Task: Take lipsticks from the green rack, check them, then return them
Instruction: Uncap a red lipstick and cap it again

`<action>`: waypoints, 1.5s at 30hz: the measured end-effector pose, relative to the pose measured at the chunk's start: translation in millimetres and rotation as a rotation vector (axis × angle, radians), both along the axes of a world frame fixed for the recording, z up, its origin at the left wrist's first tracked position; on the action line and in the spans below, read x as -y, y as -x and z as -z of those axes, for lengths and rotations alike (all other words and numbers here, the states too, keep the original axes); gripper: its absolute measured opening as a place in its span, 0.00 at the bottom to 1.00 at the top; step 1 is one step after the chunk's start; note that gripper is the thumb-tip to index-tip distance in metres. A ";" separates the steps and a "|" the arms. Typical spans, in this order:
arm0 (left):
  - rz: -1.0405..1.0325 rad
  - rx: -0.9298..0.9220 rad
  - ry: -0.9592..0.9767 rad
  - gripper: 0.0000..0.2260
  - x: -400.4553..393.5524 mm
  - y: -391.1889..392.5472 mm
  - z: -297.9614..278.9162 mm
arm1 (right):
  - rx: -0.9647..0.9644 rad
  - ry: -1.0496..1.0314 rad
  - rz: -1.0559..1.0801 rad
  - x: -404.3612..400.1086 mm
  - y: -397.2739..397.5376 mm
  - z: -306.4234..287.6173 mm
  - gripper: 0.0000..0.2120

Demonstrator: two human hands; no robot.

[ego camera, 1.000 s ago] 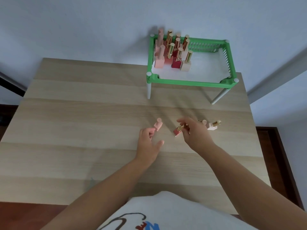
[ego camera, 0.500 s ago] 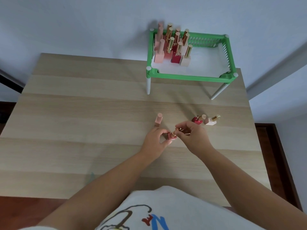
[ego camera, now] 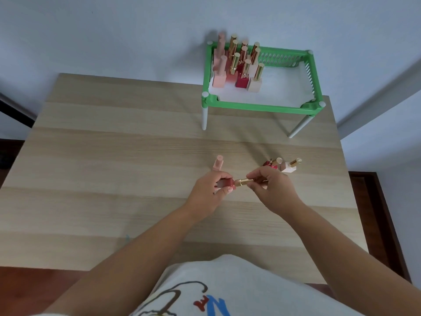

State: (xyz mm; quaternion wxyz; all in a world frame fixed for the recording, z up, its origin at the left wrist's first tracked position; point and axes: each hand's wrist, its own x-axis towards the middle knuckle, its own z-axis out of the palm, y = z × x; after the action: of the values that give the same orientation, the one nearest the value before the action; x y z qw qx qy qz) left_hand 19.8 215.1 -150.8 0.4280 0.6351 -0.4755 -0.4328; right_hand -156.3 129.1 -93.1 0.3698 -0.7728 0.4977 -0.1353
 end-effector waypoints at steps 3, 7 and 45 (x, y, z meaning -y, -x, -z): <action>0.009 0.029 0.039 0.10 -1.0 -2.0 -6.3 | -0.022 -0.009 0.005 2.6 -0.1 1.0 0.04; 0.016 0.094 0.061 0.10 -2.9 -2.6 -13.8 | -0.016 -0.079 -0.025 4.9 0.0 0.8 0.03; -0.015 0.142 0.082 0.12 0.7 -1.8 -26.4 | 0.155 0.022 -0.146 6.3 7.0 -8.6 0.12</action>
State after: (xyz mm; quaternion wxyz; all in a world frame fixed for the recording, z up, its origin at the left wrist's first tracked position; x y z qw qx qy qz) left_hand 21.6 214.4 -124.4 0.4218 0.6497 -0.5174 -0.3636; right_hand -163.3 122.8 -84.6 0.4077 -0.7981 0.4085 -0.1730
